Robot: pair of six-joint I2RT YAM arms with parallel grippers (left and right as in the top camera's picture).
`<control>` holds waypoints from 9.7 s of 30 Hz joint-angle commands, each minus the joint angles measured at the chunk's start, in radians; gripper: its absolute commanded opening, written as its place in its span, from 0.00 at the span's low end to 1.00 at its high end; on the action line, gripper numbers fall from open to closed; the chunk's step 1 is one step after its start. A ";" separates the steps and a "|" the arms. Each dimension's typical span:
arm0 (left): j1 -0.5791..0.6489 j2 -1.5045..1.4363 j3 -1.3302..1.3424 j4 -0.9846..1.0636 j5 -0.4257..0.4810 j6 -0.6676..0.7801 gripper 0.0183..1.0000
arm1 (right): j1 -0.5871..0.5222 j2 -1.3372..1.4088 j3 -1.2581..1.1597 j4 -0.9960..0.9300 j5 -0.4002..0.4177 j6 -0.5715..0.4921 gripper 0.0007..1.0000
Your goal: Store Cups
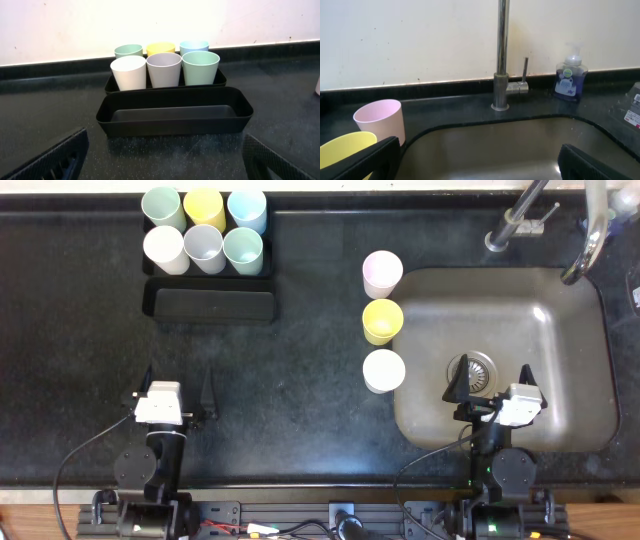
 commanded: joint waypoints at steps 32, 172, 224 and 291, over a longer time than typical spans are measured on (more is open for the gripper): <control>0.013 -0.008 -0.007 0.006 -0.001 0.019 1.00 | -0.006 -0.011 -0.013 0.005 -0.006 -0.003 1.00; -0.552 2.560 2.604 -1.153 0.031 -0.827 0.19 | -0.006 -0.011 -0.013 0.005 -0.006 -0.003 1.00; 0.189 1.656 1.465 -0.942 -0.103 -0.912 0.02 | -0.006 -0.011 -0.013 0.005 -0.006 -0.003 1.00; 0.166 1.710 1.481 -0.874 -0.074 -0.954 1.00 | -0.006 -0.011 -0.013 0.005 -0.006 -0.003 1.00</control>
